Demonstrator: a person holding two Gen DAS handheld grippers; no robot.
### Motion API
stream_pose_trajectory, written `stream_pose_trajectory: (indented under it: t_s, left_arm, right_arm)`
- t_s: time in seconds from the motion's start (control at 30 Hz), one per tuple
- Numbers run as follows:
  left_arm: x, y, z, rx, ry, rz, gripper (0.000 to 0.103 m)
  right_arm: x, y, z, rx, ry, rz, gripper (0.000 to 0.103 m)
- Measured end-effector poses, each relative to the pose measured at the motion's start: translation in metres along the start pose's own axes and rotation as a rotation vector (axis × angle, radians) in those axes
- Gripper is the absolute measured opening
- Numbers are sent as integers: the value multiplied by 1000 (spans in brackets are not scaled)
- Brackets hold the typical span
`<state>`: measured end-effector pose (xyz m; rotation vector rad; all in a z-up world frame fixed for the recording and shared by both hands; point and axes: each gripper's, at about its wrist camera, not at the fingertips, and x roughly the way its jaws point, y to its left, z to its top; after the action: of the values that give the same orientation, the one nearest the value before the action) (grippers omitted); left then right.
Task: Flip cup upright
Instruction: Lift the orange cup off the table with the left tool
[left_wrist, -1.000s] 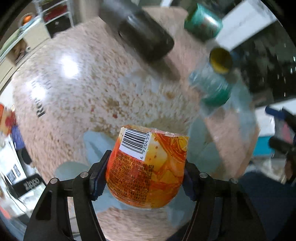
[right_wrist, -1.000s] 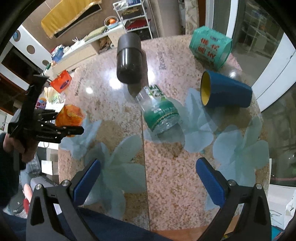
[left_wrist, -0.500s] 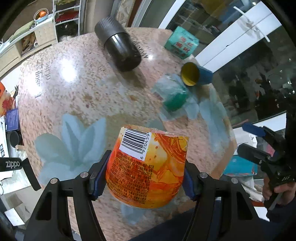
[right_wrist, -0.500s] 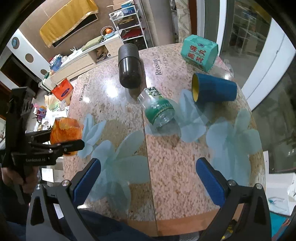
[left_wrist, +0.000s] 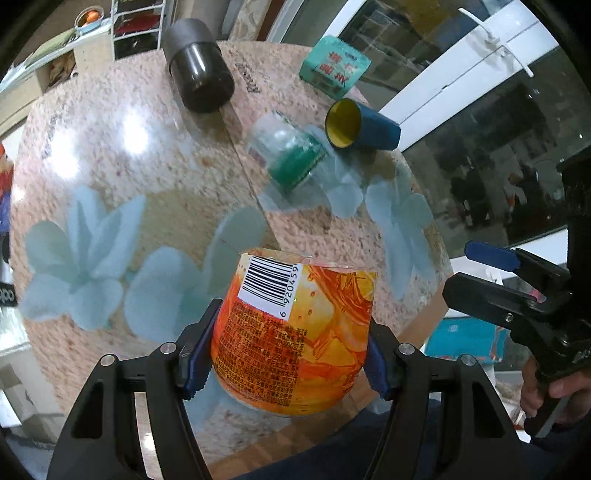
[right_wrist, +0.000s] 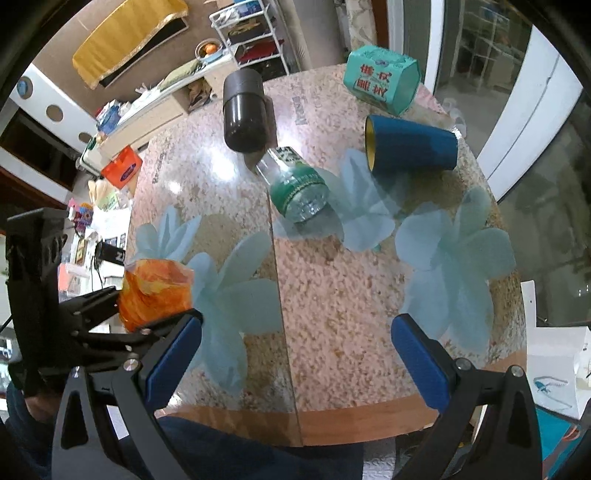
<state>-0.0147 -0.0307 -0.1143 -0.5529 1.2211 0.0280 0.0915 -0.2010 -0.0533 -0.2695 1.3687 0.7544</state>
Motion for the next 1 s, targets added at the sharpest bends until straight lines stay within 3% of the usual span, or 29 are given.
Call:
stream_pose_trajectory:
  t_s: [0.53,0.9,1.0]
  left_arm:
    - [93,-15,-21,-188,74,70,71]
    - [97,-21,-25,-186,49,114,72]
    - [99,-24,-23,-165,48,114,78]
  right_arm:
    - [57,-53,4,-96,160,52,103]
    - [62,-56,4,-136,186,73,103]
    - [62,-59,4,-132,184,69,103]
